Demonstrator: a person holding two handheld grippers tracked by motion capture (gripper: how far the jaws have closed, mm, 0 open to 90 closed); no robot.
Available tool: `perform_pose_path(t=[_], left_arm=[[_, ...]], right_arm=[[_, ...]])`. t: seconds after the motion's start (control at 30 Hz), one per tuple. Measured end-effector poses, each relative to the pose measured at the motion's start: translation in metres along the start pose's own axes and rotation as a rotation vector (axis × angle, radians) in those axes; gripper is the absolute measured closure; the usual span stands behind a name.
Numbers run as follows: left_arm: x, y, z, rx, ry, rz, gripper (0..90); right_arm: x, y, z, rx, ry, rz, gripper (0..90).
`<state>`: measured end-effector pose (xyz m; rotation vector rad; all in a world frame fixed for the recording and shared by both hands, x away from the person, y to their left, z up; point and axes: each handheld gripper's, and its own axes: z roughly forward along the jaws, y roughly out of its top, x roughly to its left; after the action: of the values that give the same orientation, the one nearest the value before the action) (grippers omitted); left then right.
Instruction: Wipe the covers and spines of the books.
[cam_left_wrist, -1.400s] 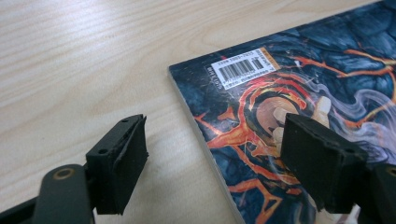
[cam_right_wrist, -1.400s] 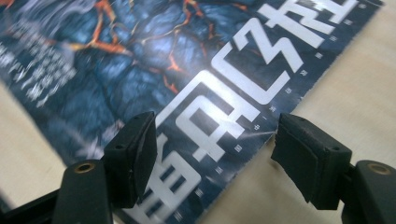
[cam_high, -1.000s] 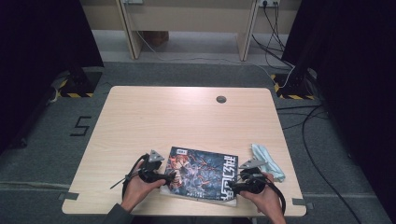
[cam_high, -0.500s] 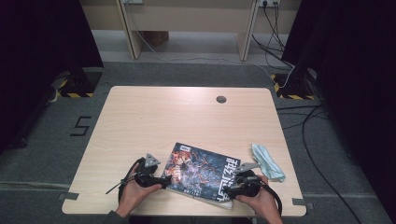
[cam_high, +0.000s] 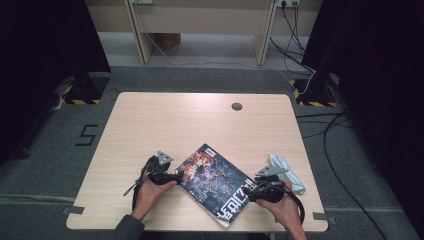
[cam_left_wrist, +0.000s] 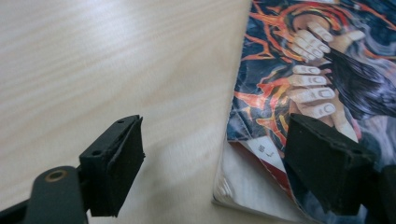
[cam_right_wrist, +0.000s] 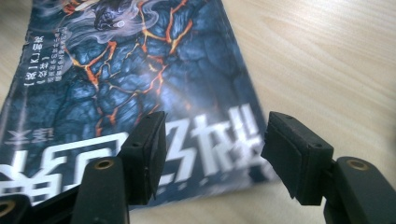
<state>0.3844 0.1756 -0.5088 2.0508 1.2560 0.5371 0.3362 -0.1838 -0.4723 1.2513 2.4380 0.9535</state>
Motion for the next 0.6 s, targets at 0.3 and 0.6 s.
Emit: perform_pose_path(t=[0.3,0.6], left_arm=[[0.0,0.013,0.005,0.002,-0.04,-0.033,26.0],[-0.011,-0.004,-0.022,-0.003,-0.152,-0.096,23.2]], right_arm=[[-0.018,0.011,0.02,0.015,0.012,-0.01,47.3],[-0.027,0.022,0.034,0.016,0.053,0.002,50.4]])
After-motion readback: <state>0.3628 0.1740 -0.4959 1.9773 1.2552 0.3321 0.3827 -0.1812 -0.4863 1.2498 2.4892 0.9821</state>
